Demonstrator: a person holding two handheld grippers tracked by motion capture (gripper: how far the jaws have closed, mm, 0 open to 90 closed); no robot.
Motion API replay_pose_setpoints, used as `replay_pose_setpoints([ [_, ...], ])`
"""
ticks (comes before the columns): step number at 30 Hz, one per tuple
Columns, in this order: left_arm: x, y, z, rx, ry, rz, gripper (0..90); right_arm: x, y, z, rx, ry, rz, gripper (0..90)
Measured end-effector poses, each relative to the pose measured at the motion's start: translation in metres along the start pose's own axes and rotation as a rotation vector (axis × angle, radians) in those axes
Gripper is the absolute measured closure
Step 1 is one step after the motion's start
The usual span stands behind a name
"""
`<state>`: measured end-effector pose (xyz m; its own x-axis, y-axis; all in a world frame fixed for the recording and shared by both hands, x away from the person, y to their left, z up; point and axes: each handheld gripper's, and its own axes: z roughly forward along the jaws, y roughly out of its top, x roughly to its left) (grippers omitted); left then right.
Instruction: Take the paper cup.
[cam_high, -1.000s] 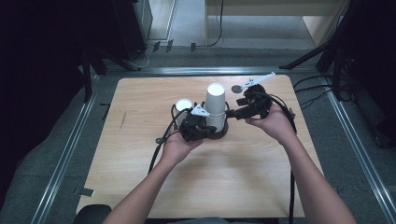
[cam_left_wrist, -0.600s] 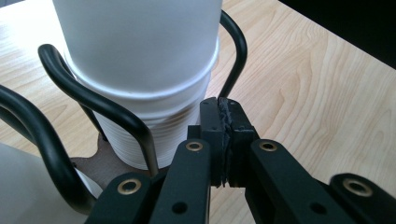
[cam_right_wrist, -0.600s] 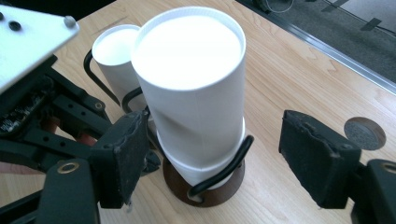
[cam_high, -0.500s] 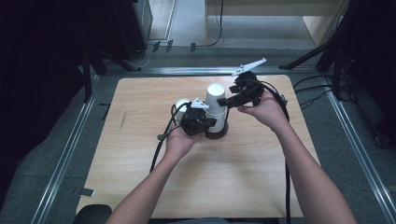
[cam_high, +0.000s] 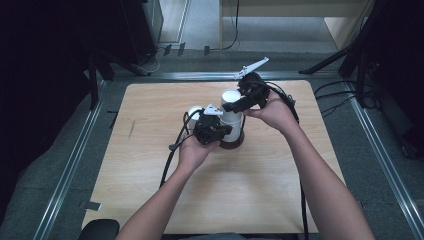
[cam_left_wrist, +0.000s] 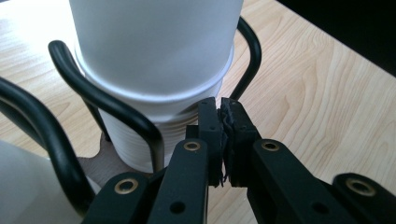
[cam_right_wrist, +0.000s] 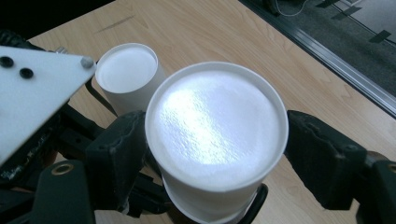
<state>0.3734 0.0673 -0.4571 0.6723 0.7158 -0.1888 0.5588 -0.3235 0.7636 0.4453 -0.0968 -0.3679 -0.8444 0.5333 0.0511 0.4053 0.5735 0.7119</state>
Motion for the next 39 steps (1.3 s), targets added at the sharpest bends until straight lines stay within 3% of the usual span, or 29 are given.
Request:
replay_pose_setpoints([
  [2, -0.001, 0.0, 0.0, 0.001, 0.007, 0.013, 87.1, 0.0, 0.003, 0.003, 0.005, 0.0, 0.006, 22.2],
  [6, 0.001, 0.0, 0.0, 0.0, 0.004, -0.006, 86.9, 0.0, 0.005, 0.006, 0.027, -0.003, 0.004, 27.3],
  [12, -0.001, -0.001, 0.001, -0.004, 0.012, 0.002, 87.4, 0.0, 0.005, 0.007, 0.054, 0.002, -0.002, 31.3],
  [19, 0.0, -0.001, 0.001, -0.007, 0.006, 0.0, 86.9, 0.003, 0.01, 0.001, 0.073, -0.014, -0.045, 32.8],
  [26, 0.002, -0.002, 0.0, 0.003, 0.004, 0.007, 85.9, 0.004, 0.02, -0.014, 0.057, -0.02, -0.036, 33.7],
  [33, 0.002, -0.002, 0.0, 0.005, -0.004, 0.011, 84.8, 0.008, 0.036, -0.041, 0.042, -0.025, -0.025, 34.3],
  [39, 0.001, -0.002, 0.001, 0.005, -0.007, 0.006, 83.2, 0.014, 0.038, -0.06, 0.022, -0.04, -0.034, 34.5],
])
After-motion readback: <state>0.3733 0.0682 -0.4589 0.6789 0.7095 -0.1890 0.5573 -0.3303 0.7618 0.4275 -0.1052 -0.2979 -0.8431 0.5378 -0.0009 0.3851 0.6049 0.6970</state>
